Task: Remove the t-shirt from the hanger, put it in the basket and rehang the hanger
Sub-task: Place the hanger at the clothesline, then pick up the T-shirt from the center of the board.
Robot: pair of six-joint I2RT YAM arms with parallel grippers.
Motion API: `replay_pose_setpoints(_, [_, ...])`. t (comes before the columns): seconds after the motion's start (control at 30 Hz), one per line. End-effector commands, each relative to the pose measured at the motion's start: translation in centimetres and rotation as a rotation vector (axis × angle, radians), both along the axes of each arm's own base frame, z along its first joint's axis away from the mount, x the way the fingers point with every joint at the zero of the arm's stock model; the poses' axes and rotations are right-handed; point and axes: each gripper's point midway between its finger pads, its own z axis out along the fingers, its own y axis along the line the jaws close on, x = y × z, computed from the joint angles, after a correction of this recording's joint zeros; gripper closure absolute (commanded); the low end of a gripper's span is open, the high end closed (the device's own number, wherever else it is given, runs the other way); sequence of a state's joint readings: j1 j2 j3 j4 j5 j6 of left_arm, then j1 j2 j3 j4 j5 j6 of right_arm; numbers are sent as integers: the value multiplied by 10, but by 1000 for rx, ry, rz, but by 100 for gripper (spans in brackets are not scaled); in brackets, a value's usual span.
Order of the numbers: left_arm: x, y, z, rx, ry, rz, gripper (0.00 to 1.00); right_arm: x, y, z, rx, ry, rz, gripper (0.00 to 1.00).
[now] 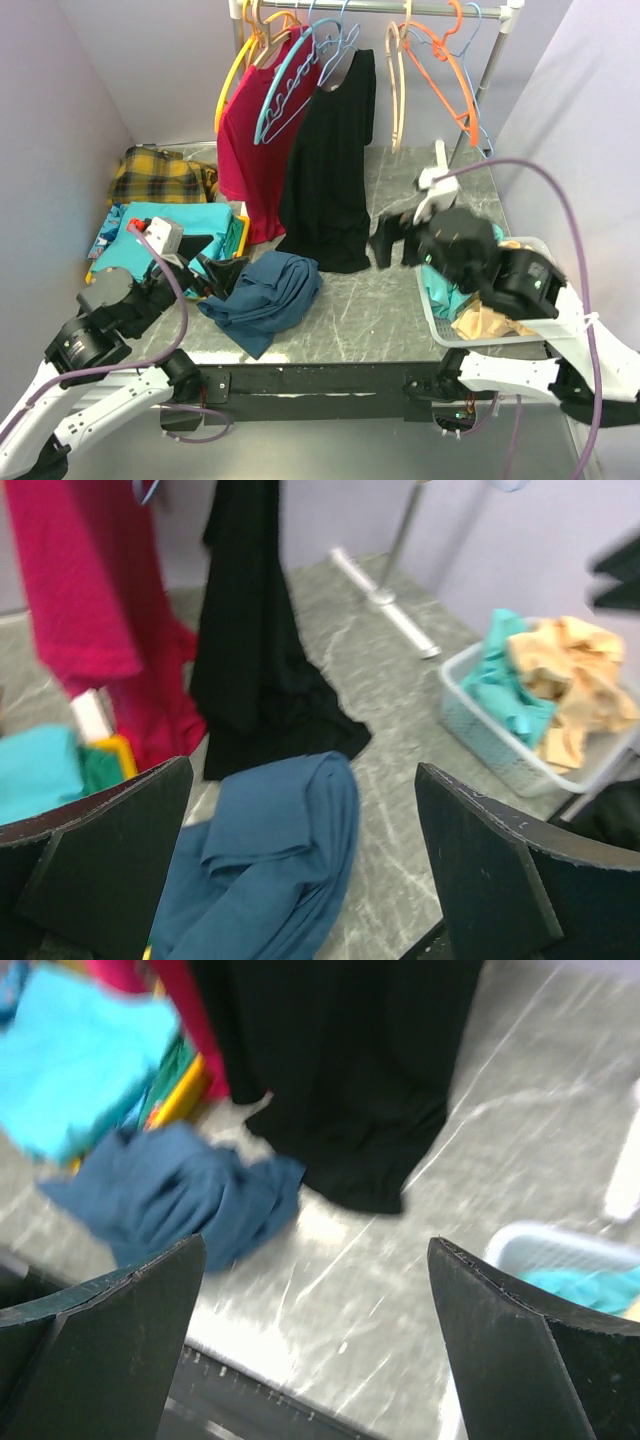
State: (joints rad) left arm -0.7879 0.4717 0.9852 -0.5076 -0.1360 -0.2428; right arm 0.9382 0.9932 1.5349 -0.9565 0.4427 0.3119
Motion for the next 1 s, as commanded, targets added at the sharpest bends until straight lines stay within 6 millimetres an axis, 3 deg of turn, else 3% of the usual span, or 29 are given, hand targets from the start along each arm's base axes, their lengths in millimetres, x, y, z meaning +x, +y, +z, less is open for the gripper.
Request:
replay_pose_setpoints(0.0, [16, 15, -21, 1, 75, 139, 1, -11, 26, -16, 87, 8, -23, 0])
replay_pose_setpoints(0.13, [24, 19, -35, 4, 117, 200, 1, -23, 84, -68, 23, 75, 103, 0])
replay_pose_setpoints(0.23, [29, 23, -46, 4, 146, 244, 1, -32, 126, -94, 32, 103, 200, 0])
replay_pose_setpoints(0.43, [30, 35, -48, -9, 156, 309, 1, -34, 198, -126, 58, 112, 334, 0])
replay_pose_setpoints(0.57, [26, 45, -40, -10, 150, 330, 1, -25, 230, -150, -37, 96, 350, 0])
replay_pose_setpoints(0.6, [23, 49, -35, -12, 147, 334, 1, -23, 239, -166, -78, 111, 353, 0])
replay_pose_setpoints(0.63, [20, 53, -33, -15, 143, 340, 1, -23, 248, -163, -73, 105, 374, 0])
replay_pose_setpoints(0.7, [13, 63, -26, -25, 136, 353, 0, -20, 262, -184, -118, 126, 388, 0])
replay_pose_setpoints(0.73, [11, 66, -23, -31, 133, 359, 1, -19, 270, -183, -113, 129, 394, 0])
replay_pose_setpoints(0.8, [5, 75, -15, -56, 121, 371, 1, -16, 278, -212, -178, 167, 393, 0])
replay_pose_setpoints(0.83, [3, 78, -14, -56, 121, 371, 1, -15, 281, -217, -193, 181, 389, 0])
replay_pose_setpoints(0.97, [-3, 82, -8, -70, 112, 363, 1, -11, 279, -271, -283, 285, 365, 0])
